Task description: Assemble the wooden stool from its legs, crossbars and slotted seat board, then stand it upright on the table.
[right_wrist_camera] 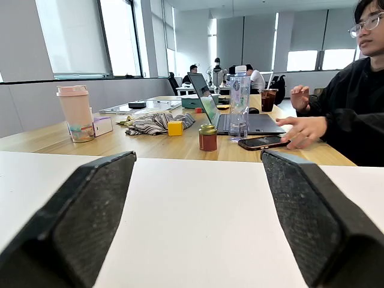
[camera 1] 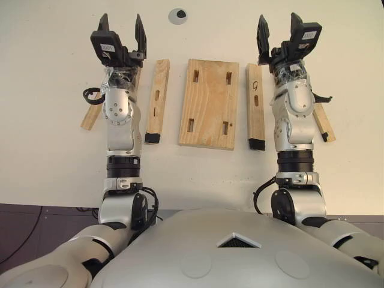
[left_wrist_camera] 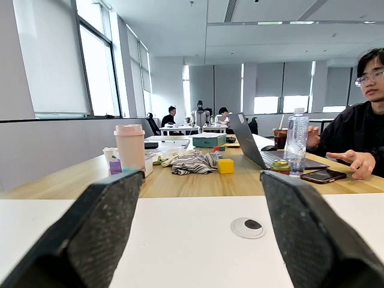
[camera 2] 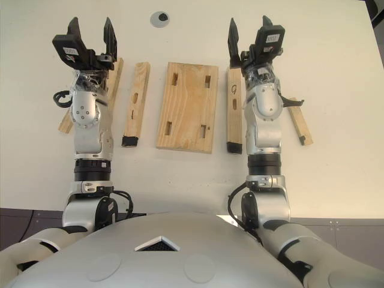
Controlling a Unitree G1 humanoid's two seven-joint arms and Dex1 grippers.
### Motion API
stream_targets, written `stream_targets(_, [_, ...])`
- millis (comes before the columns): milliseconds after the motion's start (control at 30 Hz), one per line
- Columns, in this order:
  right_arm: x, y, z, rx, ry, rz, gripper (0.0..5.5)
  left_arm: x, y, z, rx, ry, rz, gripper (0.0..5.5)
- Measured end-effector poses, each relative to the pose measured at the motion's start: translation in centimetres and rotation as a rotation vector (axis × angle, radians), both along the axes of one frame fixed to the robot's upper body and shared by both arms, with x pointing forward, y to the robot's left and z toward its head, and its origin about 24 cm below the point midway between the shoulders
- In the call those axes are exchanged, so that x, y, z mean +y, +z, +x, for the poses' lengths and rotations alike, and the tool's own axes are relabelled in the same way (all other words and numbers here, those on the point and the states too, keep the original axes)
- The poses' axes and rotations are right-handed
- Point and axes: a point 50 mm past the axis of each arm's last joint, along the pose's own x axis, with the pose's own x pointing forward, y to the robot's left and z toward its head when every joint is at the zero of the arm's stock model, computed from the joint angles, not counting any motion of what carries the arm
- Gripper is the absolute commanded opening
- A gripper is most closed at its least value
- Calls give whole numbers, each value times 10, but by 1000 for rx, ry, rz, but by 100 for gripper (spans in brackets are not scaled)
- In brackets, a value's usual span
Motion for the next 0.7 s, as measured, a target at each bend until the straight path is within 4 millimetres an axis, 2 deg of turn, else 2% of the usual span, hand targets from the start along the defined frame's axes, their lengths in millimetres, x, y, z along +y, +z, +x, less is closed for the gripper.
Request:
stream_targets(67, [0,1,-1,-3,-3,0,383,3,0,0,1,1,4,356])
stream_targets(100, [0,1,-1,-4,-4,0,365,4,0,-1,1,2,4,360])
stream_targets(233, [-1,1,-1,-5,-17,1,313,4,0,-1,2,-9,0,294])
stream_targets(700, [6,0,3,-9,2,-13,313,4,-4,4,25,-1,-2,294])
